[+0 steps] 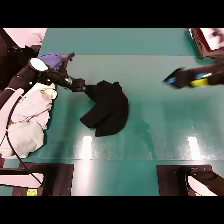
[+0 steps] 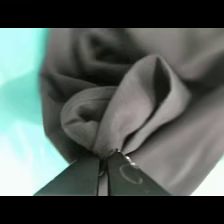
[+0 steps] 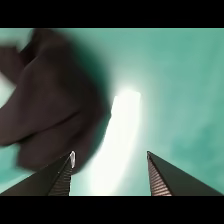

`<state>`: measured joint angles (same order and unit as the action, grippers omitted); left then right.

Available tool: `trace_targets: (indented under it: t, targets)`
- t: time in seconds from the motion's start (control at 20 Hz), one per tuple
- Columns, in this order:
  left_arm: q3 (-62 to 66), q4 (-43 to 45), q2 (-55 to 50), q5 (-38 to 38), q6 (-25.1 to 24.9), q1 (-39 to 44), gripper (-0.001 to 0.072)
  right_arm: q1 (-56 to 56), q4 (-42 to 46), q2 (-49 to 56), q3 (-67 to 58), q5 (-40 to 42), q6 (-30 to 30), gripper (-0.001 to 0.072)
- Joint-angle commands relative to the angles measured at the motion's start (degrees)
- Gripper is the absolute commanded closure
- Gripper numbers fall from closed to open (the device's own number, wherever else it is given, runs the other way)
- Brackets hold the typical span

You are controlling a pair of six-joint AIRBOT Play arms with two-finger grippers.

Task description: Fold the shirts.

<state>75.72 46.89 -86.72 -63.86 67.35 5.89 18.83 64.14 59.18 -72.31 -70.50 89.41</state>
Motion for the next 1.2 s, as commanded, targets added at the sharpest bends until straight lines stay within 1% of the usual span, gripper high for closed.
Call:
trace_targets:
  t: [0.0,0.15,0.3,0.5,0.55,0.65,0.7,0.75,0.85,0.95,1.05,1.15]
  targets:
    - [2.78,0.28,2.99,-1.64,-0.28,-0.04,0.068,11.21,-13.16,5.33,11.93,14.25,0.57,0.0184]
    - [2.78,0.68,3.04,-4.61,-0.28,-0.04,0.068,18.14,-19.15,14.25,13.99,24.02,0.52,0.0187]
    - [2.78,0.74,3.04,-5.25,-0.26,-0.04,0.068,21.88,-23.71,20.92,13.53,30.99,0.5,0.0187]
    - [2.78,0.72,3.04,-5.2,-0.24,-0.04,0.068,22.84,-24.0,27.82,7.63,31.54,0.5,0.0197]
    - [2.78,0.74,3.04,-5.2,-0.24,-0.04,0.068,22.84,-23.76,29.22,5.99,31.61,0.5,0.0247]
    - [2.78,0.74,3.04,-5.29,-0.24,-0.04,0.068,22.82,-23.56,31.85,3.06,31.52,0.5,0.0288]
    - [2.78,0.74,3.04,-5.38,-0.22,-0.04,0.068,22.8,-23.43,32.74,1.92,31.28,0.46,0.0508]
    - [2.78,0.74,3.15,-5.57,-0.07,-0.04,0.0681,22.64,-22.97,33.0,1.14,30.84,0.37,0.0691]
    - [2.84,2.51,5.09,-5.03,0.22,-0.55,0.0681,21.22,-17.07,31.56,-0.87,26.23,0.42,0.0694]
    - [4.11,3.74,9.53,-4.07,0.22,-2.56,0.0681,17.73,-6.82,26.93,-3.37,18.05,1.97,0.0694]
    - [7.19,3.72,14.6,-4.35,0.24,-5.38,0.0681,12.46,5.55,20.48,-7.04,7.67,5.57,0.0694]
    - [10.69,3.72,19.67,-4.31,0.2,-7.21,0.0681,7.1,13.77,14.36,-10.71,-0.7,6.14,0.0694]
